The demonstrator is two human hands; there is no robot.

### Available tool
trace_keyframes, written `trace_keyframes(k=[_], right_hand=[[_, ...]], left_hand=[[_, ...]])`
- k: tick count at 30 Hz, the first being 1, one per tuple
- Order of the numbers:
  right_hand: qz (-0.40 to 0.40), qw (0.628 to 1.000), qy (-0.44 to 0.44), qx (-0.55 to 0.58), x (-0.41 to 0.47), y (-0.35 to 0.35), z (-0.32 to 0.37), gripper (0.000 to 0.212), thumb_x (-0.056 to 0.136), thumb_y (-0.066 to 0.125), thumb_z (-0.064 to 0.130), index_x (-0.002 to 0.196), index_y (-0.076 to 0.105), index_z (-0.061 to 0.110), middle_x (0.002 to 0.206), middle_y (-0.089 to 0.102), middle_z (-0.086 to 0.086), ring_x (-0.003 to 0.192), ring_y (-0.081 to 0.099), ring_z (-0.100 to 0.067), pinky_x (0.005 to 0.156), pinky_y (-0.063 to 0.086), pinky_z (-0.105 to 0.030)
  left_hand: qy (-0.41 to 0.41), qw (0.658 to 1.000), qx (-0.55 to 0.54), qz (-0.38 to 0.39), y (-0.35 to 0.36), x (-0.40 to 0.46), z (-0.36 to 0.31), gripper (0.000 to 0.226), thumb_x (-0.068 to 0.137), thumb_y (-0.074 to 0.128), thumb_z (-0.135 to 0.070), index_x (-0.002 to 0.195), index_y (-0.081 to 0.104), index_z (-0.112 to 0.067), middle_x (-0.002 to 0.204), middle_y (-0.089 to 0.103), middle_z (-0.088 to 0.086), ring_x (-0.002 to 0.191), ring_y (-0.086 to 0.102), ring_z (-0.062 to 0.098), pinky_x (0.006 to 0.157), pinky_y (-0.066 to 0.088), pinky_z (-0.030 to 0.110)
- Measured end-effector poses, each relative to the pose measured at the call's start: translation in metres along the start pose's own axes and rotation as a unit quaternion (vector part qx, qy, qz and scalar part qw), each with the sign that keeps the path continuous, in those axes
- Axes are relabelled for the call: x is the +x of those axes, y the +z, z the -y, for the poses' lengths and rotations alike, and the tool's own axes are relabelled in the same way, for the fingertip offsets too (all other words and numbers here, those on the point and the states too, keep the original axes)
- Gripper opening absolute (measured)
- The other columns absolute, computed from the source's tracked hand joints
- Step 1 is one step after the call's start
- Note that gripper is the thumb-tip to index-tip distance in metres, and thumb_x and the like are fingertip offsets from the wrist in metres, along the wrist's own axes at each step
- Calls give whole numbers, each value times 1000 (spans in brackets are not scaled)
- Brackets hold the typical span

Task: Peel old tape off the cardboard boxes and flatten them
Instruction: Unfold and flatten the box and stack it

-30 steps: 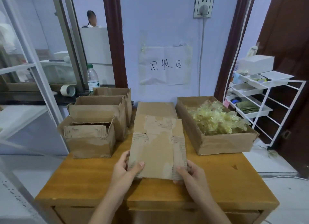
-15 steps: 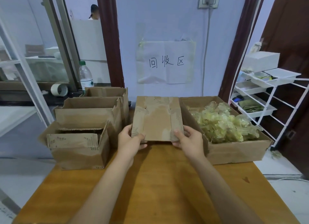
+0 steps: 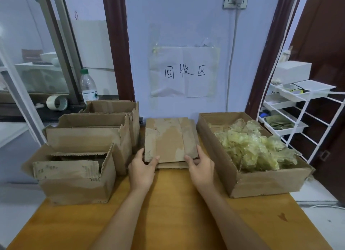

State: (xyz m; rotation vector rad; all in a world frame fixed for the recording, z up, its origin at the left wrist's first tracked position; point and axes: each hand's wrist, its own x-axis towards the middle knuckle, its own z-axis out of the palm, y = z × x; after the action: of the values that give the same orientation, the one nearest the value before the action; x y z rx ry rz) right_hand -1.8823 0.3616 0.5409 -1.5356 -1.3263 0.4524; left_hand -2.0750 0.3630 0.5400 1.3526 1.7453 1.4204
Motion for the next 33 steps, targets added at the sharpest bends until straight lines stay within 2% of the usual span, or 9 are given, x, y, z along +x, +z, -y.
trace_keyframes(k=[3, 7, 13, 16, 20, 22, 25, 28, 33], right_hand=[[-13, 1000, 9, 16, -1, 0, -2, 77, 91, 79, 36, 157, 44, 18, 100, 71, 0, 84, 70, -14, 82, 60, -35], [-36, 999, -8, 10, -6, -5, 4, 67, 90, 81, 28, 148, 51, 15, 122, 55, 3, 81, 63, -8, 71, 49, -11], [-45, 998, 17, 49, -3, -4, 3, 48, 91, 79, 35, 131, 62, 13, 120, 61, 1, 97, 60, -4, 73, 46, -9], [-47, 998, 12, 50, -2, -1, 1, 48, 93, 76, 39, 132, 62, 14, 116, 67, 1, 107, 65, -18, 85, 54, -26], [-64, 996, 18, 56, -1, -4, 1, 44, 94, 76, 35, 131, 62, 15, 104, 64, 9, 92, 62, -5, 70, 48, -13], [-65, 996, 12, 55, -3, -6, 5, 40, 94, 75, 34, 129, 63, 18, 105, 62, 11, 90, 61, -4, 70, 49, -14], [-70, 997, -17, 33, -12, -9, 10, 27, 97, 72, 23, 123, 63, 18, 107, 55, 11, 90, 59, 0, 78, 53, -18], [-83, 996, -22, -17, -19, -15, 11, 27, 99, 66, 11, 123, 59, 21, 112, 48, 8, 99, 51, 13, 76, 43, -6], [-48, 996, -3, -77, -31, -21, 9, 27, 97, 61, 9, 121, 60, 21, 116, 45, 10, 93, 54, -1, 77, 48, -19]], left_hand=[[17, 1000, 13, -15, 2, -2, 1, 56, 81, 75, -58, 131, 57, -42, 111, 69, -16, 101, 70, 15, 75, 65, 45], [21, 999, 12, -34, 3, -3, -3, 71, 83, 74, -61, 144, 44, -40, 129, 65, -6, 113, 67, 23, 78, 64, 49], [41, 998, 37, -39, 6, -3, -4, 68, 86, 69, -62, 144, 49, -32, 135, 64, 1, 116, 65, 26, 79, 63, 51], [39, 995, 81, -43, 8, -4, -11, 66, 94, 67, -54, 149, 52, -19, 142, 62, 8, 128, 59, 31, 98, 53, 46], [19, 997, 59, -40, 6, -7, -18, 71, 97, 62, -56, 155, 46, -19, 150, 56, 7, 138, 52, 30, 108, 46, 47], [7, 998, 36, -51, 3, -9, -23, 70, 97, 62, -56, 154, 45, -20, 148, 57, 6, 137, 52, 29, 108, 47, 47], [6, 996, 18, -84, 1, -15, -26, 47, 98, 65, -44, 136, 51, -20, 128, 61, 4, 121, 58, 27, 91, 47, 38], [27, 993, 16, -111, -2, -22, -24, 22, 97, 70, -26, 107, 51, -20, 105, 58, -1, 97, 58, 20, 77, 41, 32], [79, 991, 81, -69, -4, -33, -21, 24, 92, 72, -19, 81, 51, -24, 87, 54, -8, 79, 53, 8, 66, 43, 30]])
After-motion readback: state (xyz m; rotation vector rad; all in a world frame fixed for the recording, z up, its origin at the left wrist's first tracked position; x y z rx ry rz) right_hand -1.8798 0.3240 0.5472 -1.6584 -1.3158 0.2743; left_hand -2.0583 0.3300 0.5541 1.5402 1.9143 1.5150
